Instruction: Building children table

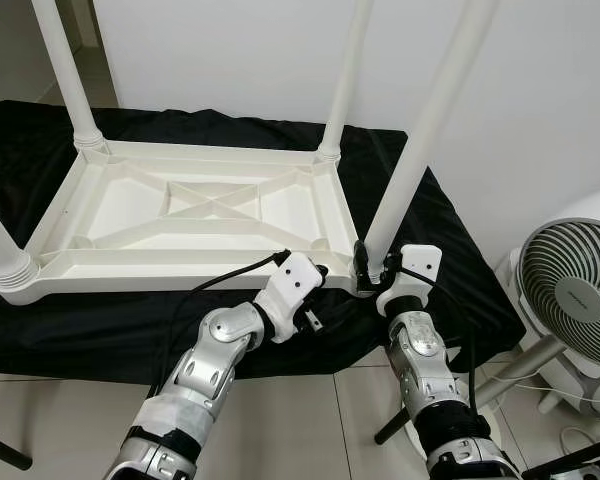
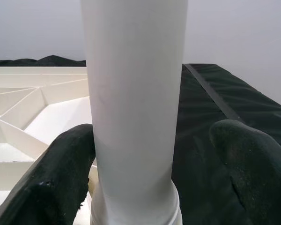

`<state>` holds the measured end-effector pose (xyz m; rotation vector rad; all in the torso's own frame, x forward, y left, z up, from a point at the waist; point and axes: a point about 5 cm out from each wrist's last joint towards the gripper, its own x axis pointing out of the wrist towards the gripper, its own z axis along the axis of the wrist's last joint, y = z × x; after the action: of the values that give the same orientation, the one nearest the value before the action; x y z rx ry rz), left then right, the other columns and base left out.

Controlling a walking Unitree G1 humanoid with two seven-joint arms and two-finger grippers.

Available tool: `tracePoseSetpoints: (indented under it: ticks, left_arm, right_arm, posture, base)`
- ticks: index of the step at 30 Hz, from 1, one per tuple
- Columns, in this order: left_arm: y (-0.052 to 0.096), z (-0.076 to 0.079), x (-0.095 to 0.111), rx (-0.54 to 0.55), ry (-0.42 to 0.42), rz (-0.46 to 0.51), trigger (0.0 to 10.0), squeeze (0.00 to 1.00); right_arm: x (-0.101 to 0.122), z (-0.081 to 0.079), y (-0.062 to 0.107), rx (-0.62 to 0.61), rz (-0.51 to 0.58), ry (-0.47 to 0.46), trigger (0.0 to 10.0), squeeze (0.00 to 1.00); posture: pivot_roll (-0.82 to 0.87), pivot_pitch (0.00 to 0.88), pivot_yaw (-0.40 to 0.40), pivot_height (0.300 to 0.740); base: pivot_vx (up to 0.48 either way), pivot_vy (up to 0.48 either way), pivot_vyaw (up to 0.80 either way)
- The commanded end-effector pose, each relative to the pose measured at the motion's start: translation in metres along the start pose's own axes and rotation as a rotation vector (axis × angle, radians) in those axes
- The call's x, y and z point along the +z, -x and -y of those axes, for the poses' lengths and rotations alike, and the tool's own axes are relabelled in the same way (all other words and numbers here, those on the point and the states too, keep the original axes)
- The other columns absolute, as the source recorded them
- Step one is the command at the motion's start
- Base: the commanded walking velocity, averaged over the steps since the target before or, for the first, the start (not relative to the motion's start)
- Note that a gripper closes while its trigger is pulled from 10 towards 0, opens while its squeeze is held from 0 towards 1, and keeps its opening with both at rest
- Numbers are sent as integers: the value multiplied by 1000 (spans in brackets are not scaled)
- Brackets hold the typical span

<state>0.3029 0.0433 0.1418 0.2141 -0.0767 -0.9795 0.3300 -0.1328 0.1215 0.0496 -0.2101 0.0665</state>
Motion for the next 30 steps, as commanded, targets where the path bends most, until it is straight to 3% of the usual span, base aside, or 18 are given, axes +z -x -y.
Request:
tracePoseSetpoints:
  ticks: [1, 12, 20, 24, 30]
  left_arm:
    - [-3, -1, -2, 60, 3, -5, 10000, 0]
    - [-8, -1, -9, 29, 40, -15, 10000, 0]
    - [-8, -10, -6, 58, 13, -17, 10000, 0]
    - [-6, -12, -7, 67, 10, -18, 10000, 0]
    - [-6, -9, -10, 47, -5, -27, 10000, 0]
  right_arm:
    - [-1, 3, 0, -5, -13, 7, 10000, 0]
    - [0, 7, -8, 65, -20, 25, 10000, 0]
    - [13, 9, -19, 65, 9, 34, 10000, 0]
    - [18, 7, -18, 51, 27, 29, 10000, 0]
    - [18, 1, -3, 18, 34, 28, 10000, 0]
  posture:
    - [-14, 0, -62, 740]
    - [-60, 0, -33, 740]
    - [-48, 0, -72, 740]
    - [-54, 0, -72, 740]
    - [-90, 0, -83, 740]
  base:
    - [0, 0, 0]
    - [0, 0, 0]
    - [0, 0, 0]
    - [0, 0, 0]
    - [0, 0, 0]
